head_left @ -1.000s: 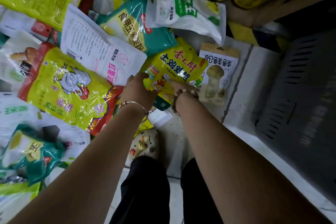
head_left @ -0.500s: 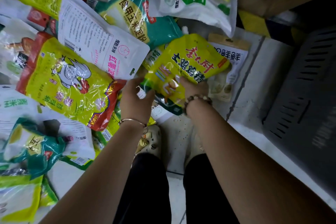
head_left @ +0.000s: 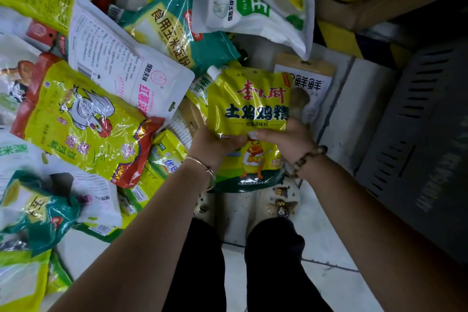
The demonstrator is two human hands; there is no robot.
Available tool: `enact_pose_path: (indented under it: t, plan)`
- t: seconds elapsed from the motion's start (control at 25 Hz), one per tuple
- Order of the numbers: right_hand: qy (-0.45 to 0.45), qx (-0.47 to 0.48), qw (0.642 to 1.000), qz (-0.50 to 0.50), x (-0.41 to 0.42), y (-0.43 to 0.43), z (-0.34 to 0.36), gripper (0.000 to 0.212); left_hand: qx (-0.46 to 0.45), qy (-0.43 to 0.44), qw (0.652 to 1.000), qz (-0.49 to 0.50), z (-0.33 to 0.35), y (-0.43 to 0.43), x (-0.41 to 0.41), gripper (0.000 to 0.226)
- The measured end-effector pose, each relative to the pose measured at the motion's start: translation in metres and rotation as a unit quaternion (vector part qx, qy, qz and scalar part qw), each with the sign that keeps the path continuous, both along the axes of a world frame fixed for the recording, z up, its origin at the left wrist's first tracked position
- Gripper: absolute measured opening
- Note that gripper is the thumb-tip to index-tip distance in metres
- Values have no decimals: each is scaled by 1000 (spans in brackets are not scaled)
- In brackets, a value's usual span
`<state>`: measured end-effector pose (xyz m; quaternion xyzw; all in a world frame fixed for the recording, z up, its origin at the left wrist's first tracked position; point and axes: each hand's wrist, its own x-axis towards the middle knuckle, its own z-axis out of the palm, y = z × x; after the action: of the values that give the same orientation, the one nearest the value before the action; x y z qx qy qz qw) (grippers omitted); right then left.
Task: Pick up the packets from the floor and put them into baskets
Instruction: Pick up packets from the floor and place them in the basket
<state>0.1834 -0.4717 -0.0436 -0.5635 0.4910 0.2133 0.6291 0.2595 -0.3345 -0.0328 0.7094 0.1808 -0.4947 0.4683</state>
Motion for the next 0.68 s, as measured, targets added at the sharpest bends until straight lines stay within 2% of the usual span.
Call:
enact_pose_path:
  t: [0.08, 0.12, 0.2, 0.24, 0.28, 0.36, 0.44, 0.56, 0.64, 0.68]
  plan:
    - [-3, -48, 999, -8, 3, -10, -2, 31, -4, 3, 999, 34, 0, 1, -2, 18]
    - [10, -103, 994, -35, 4, -18, -5, 28, -6, 3, 999, 49, -1, 3, -2, 17]
    - [73, -239, 963, -105, 2, -39, -22, 41, -7, 2, 997, 79, -5, 6, 1, 15]
    - [106, -264, 947, -149, 0, -48, -33, 52, -2, 0, 996, 90, -7, 6, 3, 14]
    - [133, -250, 942, -183, -1, -54, -45, 67, 8, -5, 995, 95, -10, 7, 4, 14]
    - [185, -191, 953, -147, -1, -56, -68, 98, 23, -19, 996, 87, -16, 6, 7, 14]
    - [215, -177, 956, -97, -1, -56, -83, 106, 29, -32, 997, 67, -21, 6, 8, 12]
    - [216, -145, 960, -108, -2, -64, -88, 88, 47, -46, 997, 44, -24, 8, 9, 17]
    - [222, -168, 957, -85, -7, -65, -81, 76, 50, -59, 996, 34, -18, 9, 9, 20]
    - [203, -170, 958, -107, -10, -62, -75, 69, 46, -61, 996, 35, -15, 9, 9, 22]
